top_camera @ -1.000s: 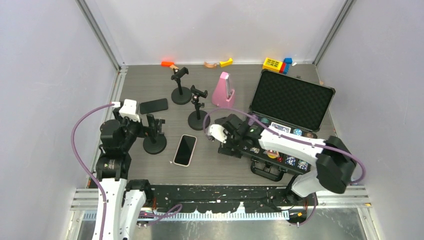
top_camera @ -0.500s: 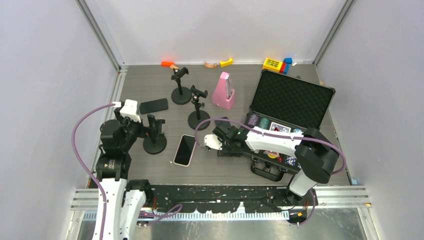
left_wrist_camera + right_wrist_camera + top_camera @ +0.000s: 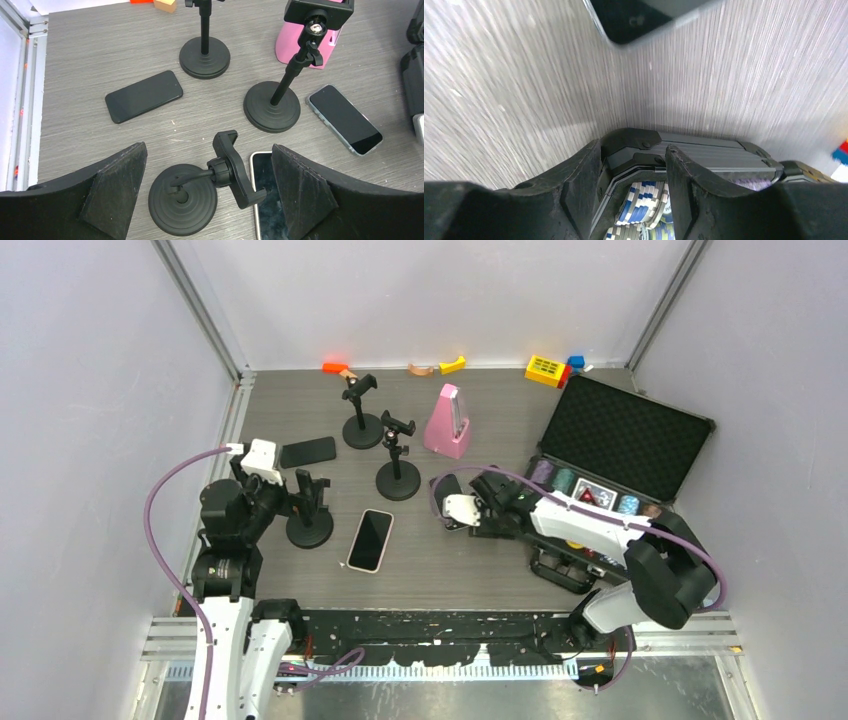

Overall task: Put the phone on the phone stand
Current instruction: Move the distractor to the center of the board.

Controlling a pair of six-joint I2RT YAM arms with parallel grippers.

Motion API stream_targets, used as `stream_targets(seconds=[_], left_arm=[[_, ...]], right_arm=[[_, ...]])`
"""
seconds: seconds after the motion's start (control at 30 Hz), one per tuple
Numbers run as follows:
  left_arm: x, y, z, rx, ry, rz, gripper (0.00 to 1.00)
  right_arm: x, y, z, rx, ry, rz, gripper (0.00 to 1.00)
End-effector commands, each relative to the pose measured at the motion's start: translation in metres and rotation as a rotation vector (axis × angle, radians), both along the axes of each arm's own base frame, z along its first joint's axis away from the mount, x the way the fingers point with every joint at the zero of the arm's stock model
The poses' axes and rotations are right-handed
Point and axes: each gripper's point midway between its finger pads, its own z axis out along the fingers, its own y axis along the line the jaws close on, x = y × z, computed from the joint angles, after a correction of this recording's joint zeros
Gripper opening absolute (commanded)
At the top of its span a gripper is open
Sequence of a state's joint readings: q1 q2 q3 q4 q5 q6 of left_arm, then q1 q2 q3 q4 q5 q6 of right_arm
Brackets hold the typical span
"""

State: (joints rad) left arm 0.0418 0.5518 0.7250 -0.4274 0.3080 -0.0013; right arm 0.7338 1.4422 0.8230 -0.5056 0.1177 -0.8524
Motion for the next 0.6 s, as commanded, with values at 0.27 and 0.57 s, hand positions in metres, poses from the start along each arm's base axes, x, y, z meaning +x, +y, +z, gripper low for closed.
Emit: stream_targets(seconds=[0.27,0.57], left_arm=[[0.002,-0.004,0.009,-0.015,-0.026,-0.024,0.98],[0.012,-0.005,0.02,0.027,0.0,-0.055,0.98]], right_arm=[[-0.001,-0.053,0.033,-0.094,-0.015,-0.173,0.58],[0.037,0.045,0.103,0.539,-0.025,-0.466,0.82]])
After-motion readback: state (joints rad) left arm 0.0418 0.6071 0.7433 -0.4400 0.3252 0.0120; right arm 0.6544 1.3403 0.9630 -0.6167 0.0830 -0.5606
